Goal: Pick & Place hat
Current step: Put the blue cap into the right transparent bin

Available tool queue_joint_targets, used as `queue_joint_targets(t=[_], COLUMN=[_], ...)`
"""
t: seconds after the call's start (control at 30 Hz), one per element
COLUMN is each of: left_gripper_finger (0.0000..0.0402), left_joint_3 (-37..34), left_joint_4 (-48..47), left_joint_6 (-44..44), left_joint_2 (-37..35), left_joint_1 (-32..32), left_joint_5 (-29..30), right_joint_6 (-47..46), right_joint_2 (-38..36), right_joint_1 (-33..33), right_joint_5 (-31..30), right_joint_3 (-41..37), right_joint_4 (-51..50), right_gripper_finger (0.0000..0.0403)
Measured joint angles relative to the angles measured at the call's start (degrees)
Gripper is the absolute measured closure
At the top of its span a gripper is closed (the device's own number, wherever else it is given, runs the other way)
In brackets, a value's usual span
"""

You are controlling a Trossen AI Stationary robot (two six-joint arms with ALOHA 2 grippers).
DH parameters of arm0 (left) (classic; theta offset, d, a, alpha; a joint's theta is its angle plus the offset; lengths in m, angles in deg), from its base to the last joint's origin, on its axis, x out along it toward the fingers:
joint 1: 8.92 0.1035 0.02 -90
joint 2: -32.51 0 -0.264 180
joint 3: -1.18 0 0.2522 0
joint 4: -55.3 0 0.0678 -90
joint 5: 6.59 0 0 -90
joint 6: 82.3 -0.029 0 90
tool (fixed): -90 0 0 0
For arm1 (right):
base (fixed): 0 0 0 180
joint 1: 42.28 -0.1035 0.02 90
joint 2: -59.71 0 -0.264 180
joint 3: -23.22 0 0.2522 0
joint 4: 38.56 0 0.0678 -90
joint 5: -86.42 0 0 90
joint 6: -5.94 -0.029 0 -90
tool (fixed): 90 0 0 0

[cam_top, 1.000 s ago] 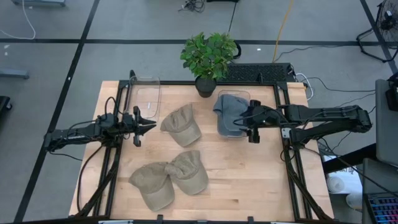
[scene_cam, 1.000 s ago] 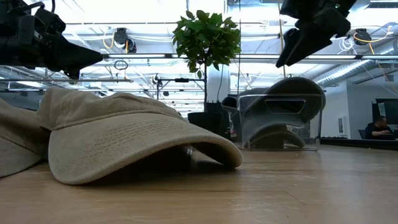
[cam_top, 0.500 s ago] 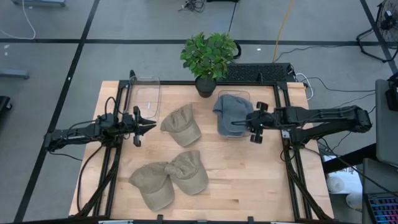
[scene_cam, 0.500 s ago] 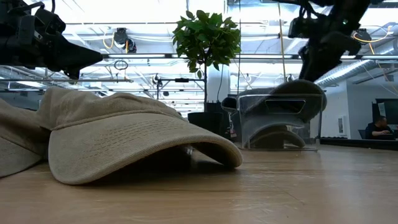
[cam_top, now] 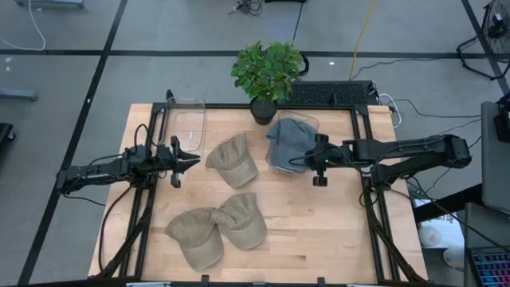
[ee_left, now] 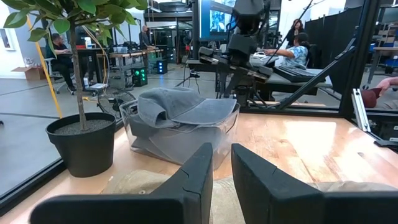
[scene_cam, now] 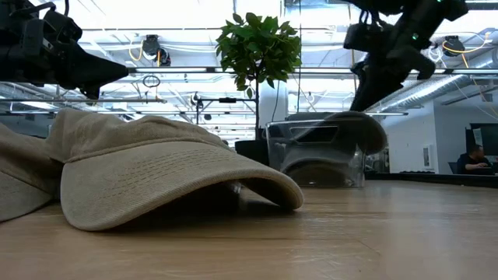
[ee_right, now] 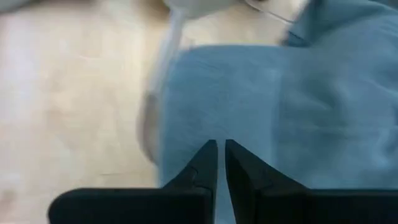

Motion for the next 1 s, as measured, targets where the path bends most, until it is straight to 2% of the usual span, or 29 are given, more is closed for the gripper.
queue_joint_targets(t=[0.17, 0.37, 0.53, 0.63, 0.7, 0.8, 1.0], left_gripper_finger=[0.0334, 0.0334, 0.0334, 0.0334, 0.0334, 0.0334, 0.0334], left_joint_3=[0.0, 0.0, 0.0, 0.0, 0.0, 0.0, 0.0], left_joint_4=[0.0, 0.0, 0.0, 0.0, 0.0, 0.0, 0.0], left_joint_6=[0.0, 0.0, 0.0, 0.0, 0.0, 0.0, 0.0], left_joint_2=[0.0, 0.0, 0.0, 0.0, 0.0, 0.0, 0.0], left_joint_1=[0.0, 0.0, 0.0, 0.0, 0.0, 0.0, 0.0], left_joint_5=[0.0, 0.0, 0.0, 0.0, 0.0, 0.0, 0.0], right_joint_6=[0.1, 0.8, 5.2, 9.6, 10.5, 9.8, 6.7], right_joint_2=[1.5, 3.1, 9.5, 14.8, 18.2, 22.1, 24.2], right_joint_1=[-0.9, -5.4, -7.0, -6.1, -3.9, -0.6, 2.2], right_joint_5=[0.4, 1.6, 0.1, -2.8, -5.5, -5.5, 1.9], right_joint_3=[2.2, 2.3, 2.3, 3.7, 6.3, 9.5, 10.9], right_joint_4=[3.2, 10.3, 17.7, 21.4, 21.3, 18.6, 7.3], right_gripper_finger=[0.0401, 0.0381, 0.0350, 0.0354, 0.0368, 0.0394, 0.0392])
